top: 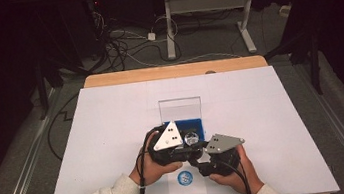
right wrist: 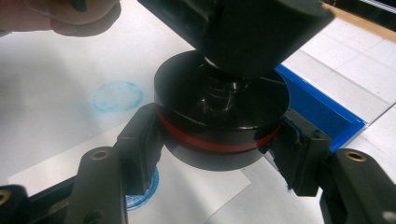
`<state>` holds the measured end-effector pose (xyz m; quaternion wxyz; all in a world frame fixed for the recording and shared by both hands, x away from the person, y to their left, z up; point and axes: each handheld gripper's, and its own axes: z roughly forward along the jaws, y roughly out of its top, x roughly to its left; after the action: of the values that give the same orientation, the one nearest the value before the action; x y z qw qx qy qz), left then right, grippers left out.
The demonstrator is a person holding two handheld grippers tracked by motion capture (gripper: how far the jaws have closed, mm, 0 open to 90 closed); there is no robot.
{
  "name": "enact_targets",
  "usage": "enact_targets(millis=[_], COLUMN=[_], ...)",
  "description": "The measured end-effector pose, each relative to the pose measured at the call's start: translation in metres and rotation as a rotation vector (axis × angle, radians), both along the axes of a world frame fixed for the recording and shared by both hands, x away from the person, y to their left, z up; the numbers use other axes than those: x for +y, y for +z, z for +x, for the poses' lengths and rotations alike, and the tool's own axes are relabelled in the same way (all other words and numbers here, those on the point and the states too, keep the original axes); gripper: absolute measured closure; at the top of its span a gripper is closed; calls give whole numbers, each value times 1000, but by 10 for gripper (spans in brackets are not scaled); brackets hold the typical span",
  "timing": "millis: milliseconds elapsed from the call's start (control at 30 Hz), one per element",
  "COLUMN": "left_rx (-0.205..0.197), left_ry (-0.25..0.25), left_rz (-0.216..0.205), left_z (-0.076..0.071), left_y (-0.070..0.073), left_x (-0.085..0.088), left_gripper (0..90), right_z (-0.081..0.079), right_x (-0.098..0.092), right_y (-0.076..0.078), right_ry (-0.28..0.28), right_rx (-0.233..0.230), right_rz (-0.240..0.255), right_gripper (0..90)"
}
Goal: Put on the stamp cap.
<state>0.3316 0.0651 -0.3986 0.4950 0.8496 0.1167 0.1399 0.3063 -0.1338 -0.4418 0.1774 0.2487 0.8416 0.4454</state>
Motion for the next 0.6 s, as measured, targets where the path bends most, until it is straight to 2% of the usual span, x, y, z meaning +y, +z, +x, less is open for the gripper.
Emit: enact_targets(millis=[67, 133, 233, 333, 433, 500, 533, 567, 600], left_rx=[-1, 5, 3, -20, -38, -47, -42, -53, -69], left_ry=[-4, -8, -13, -22, -28, -33, -34, -37, -39], left_rz=[0, -22, -56, -54, -42, -32, -40, -29, -22], left_z=[0, 0, 0, -3, -6, -6, -6, -8, -9], left_y=[-1, -1, -1, 0, -2, -2, -1, -2, -2], left_x=[1, 3, 5, 4, 2, 1, 2, 1, 0], left_gripper=[553, 552, 553, 553, 552, 552, 552, 552, 552], right_z=[0, 0, -2, -4, -4, -4, -4, -5, -4], right_x=[-1, -4, -4, -4, -4, -3, -3, -4, -2], right_y=[0, 0, 3, 5, 5, 4, 5, 5, 6], right_ry=[-5, -11, -17, -15, -16, -14, -18, -13, -12], right_rx=[3, 6, -9, -10, 10, 19, 18, 31, 33], right_rz=[6, 29, 31, 35, 35, 35, 37, 54, 35], right_gripper=[387, 387, 388, 389, 390, 390, 390, 390, 390])
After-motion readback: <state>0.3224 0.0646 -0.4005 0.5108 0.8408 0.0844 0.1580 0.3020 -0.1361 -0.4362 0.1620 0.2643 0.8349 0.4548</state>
